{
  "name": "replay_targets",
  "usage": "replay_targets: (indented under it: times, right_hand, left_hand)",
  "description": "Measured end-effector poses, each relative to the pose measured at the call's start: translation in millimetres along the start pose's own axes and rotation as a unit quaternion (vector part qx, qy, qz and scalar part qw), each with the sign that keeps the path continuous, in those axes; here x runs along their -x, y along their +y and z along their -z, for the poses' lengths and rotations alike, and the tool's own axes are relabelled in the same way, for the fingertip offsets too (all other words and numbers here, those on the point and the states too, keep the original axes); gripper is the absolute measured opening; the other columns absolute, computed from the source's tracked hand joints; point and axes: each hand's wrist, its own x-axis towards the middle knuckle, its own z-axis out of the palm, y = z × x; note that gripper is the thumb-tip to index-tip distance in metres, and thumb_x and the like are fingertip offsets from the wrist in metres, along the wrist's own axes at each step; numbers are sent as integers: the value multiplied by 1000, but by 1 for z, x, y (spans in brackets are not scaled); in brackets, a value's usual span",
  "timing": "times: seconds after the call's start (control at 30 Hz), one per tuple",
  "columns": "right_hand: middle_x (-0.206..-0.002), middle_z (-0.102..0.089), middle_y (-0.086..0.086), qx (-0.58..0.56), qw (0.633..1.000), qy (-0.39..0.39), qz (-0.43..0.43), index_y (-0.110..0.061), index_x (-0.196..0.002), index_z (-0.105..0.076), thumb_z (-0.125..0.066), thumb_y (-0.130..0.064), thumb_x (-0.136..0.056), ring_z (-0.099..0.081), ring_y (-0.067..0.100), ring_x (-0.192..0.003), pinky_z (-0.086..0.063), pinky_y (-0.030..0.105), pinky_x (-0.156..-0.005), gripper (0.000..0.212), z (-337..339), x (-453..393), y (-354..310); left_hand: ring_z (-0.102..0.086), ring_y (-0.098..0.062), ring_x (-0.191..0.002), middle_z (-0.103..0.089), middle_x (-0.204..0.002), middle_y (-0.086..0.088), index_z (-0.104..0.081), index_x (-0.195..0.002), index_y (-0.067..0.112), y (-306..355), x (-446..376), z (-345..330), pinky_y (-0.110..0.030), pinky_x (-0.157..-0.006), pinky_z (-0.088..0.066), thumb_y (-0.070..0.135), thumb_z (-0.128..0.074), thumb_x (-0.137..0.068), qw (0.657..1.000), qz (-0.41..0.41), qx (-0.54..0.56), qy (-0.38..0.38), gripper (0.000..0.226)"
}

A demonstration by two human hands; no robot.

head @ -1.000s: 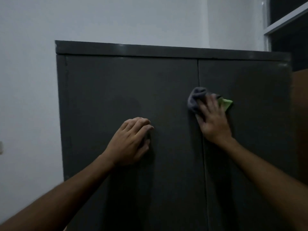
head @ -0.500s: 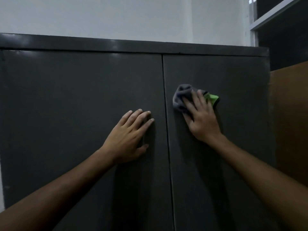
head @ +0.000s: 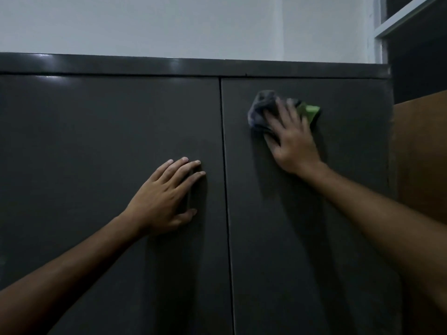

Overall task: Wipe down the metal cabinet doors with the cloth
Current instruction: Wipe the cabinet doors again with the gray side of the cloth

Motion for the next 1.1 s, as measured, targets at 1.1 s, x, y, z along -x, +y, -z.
replay_targets:
  times: [1.1]
  right_hand:
    - [-168,-23,5,23,957,-176,229,-26,-140,-55,-49,-30,-98,-21,30,-156,-43,49,-106,43,-11,247,8]
  left_hand:
    - [7,-22,-161,0,-175,-3,1,-166,16,18,-6,20,-43,-131,3,72,-66,-84,994,53,30,-85,120]
